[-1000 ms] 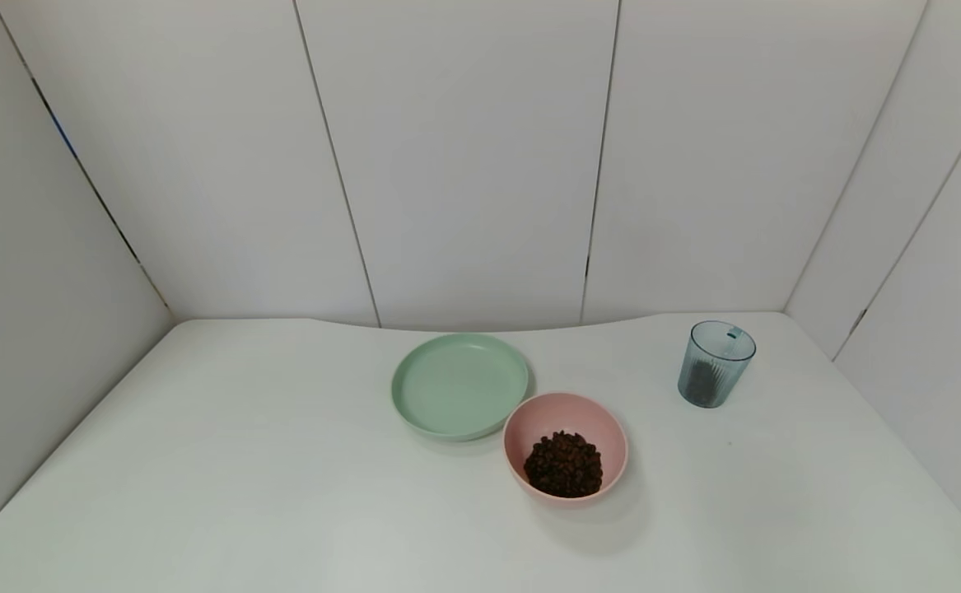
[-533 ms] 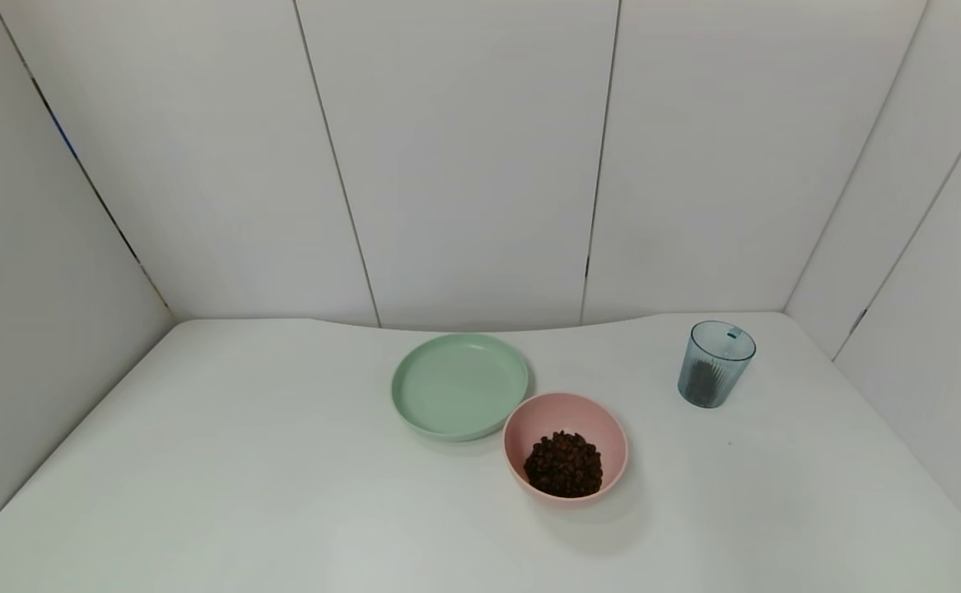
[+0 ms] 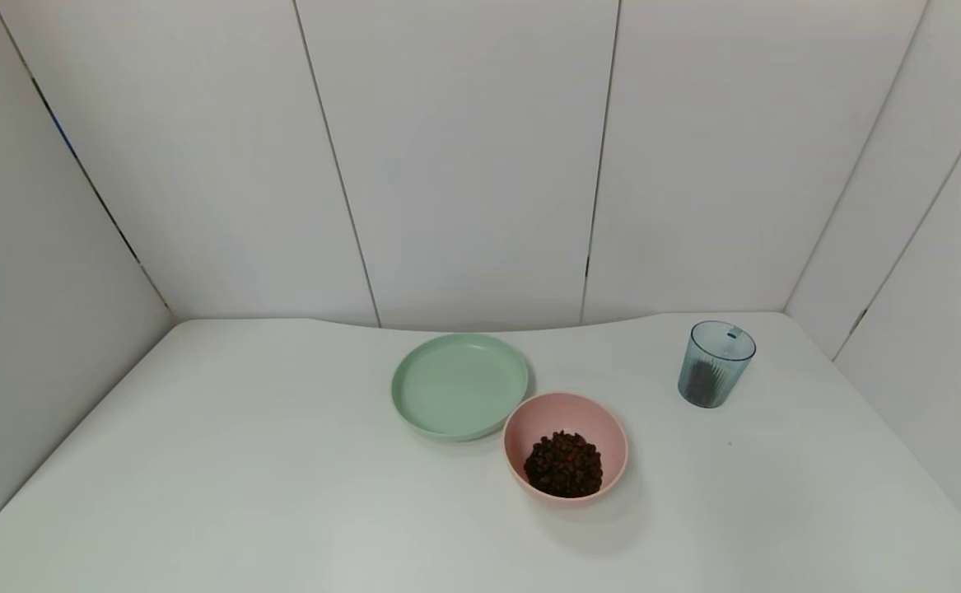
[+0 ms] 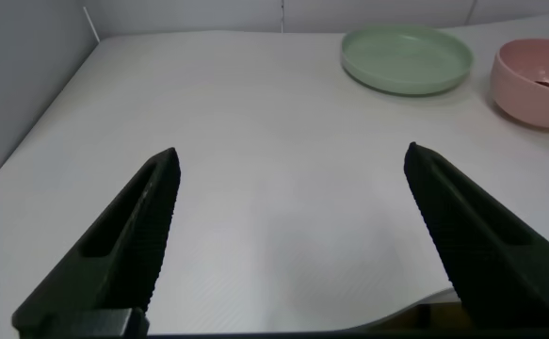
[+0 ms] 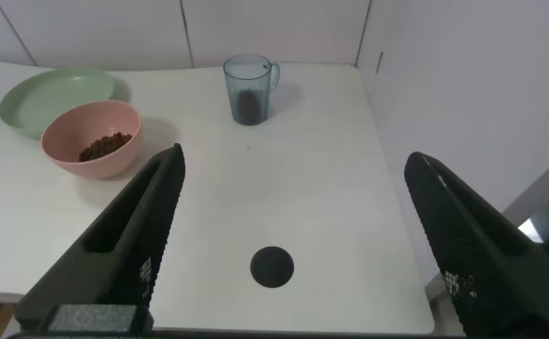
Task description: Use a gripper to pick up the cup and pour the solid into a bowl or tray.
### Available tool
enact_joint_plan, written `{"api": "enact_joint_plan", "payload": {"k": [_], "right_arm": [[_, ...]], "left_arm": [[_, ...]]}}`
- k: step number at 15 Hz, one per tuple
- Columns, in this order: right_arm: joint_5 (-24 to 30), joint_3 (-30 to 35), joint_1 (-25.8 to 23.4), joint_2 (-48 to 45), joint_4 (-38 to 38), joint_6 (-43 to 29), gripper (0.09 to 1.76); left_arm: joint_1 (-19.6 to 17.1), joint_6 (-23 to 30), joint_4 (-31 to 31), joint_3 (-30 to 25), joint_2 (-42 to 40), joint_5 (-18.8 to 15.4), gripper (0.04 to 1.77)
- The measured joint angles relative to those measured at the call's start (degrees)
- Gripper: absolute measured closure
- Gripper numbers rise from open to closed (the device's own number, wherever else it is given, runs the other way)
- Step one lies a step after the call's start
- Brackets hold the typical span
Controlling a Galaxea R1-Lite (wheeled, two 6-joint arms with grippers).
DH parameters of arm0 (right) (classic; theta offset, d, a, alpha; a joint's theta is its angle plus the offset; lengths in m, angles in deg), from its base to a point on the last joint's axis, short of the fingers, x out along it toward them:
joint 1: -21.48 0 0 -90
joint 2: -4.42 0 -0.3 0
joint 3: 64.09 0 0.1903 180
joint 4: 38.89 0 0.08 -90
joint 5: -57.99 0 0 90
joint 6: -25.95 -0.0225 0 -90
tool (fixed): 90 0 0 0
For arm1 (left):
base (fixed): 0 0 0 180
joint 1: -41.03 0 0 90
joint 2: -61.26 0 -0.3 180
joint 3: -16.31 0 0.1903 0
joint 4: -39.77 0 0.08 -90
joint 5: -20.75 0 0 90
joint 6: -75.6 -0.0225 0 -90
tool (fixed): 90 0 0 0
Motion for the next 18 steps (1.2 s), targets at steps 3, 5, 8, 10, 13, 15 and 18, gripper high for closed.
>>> {"api": "enact_joint_plan", "payload": {"k": [3, 5, 8, 10, 13, 15, 18], "right_arm": [[-0.39, 4.17, 0.48, -2.74, 4.51, -0.23, 0.15], [-0.60, 7.73, 0.41, -4.36, 8.64, -0.41, 0.15], [-0.72, 14.12, 0.44, -6.79, 16.12, -0.48, 0.15], [-0.74, 18.70, 0.50, -8.23, 20.44, -0.44, 0.15], [-0.77, 24.17, 0.59, -10.65, 21.94, -0.37, 0.14], [-0.77, 27.40, 0.63, -12.80, 22.08, -0.30, 0.14], [-0.77, 32.37, 0.66, -14.56, 25.56, -0.34, 0.14]], "left_arm": [[0.00, 0.00, 0.00, 0.00, 0.00, 0.00, 0.09], [0.00, 0.00, 0.00, 0.00, 0.00, 0.00, 0.09], [0.00, 0.00, 0.00, 0.00, 0.00, 0.00, 0.09], [0.00, 0.00, 0.00, 0.00, 0.00, 0.00, 0.09], [0.00, 0.00, 0.00, 0.00, 0.00, 0.00, 0.09], [0.00, 0.00, 0.00, 0.00, 0.00, 0.00, 0.09], [0.00, 0.00, 0.00, 0.00, 0.00, 0.00, 0.09]]}}
